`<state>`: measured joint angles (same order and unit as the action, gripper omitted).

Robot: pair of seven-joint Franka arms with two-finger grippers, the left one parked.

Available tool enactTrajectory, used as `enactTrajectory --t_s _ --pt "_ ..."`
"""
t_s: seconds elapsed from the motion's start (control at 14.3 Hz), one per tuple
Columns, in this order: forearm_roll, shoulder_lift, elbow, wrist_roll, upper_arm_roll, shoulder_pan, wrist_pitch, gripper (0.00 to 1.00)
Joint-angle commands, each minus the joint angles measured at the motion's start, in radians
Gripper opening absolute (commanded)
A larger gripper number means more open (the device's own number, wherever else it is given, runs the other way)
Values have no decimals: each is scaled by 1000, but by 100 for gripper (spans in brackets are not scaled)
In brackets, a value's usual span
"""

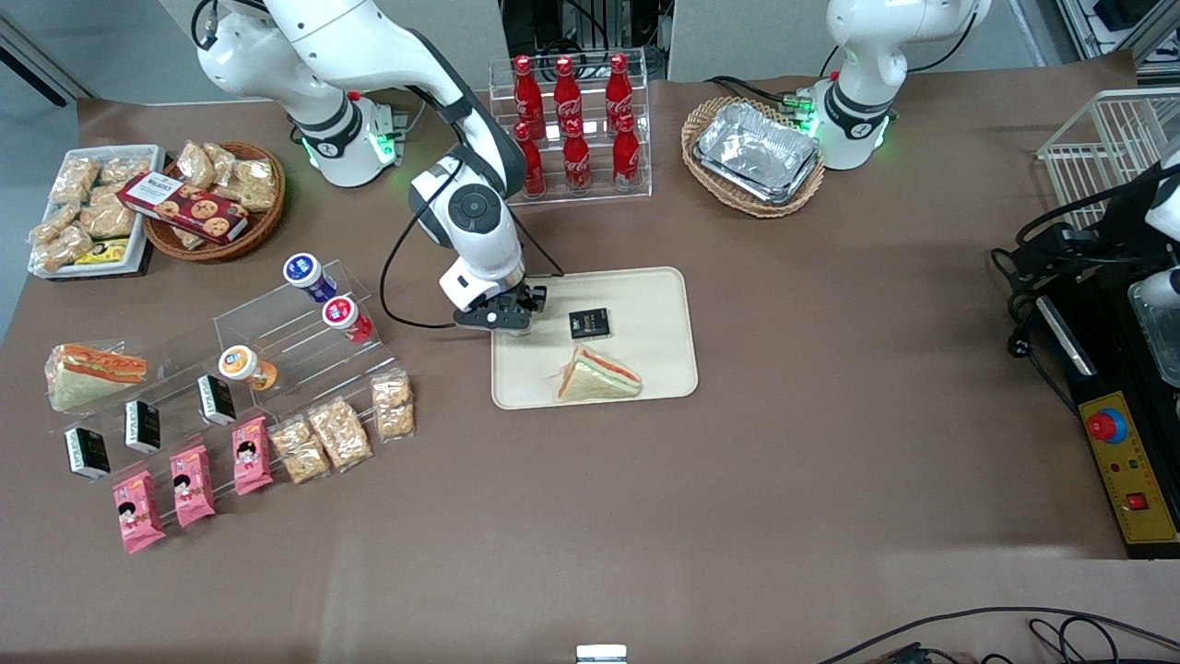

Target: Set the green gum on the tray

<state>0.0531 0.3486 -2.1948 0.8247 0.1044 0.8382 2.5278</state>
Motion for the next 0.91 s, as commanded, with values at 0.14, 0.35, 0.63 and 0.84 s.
enactTrajectory --t_s 0.14,0.35,0.63,0.84 --pt "17 -5 7 2 12 13 19 100" --pt "16 -109 96 -41 29 -60 -233 100" --pt "11 -154 398 -220 41 -204 -669 100" --pt "4 -157 506 -349 55 -305 -716 100"
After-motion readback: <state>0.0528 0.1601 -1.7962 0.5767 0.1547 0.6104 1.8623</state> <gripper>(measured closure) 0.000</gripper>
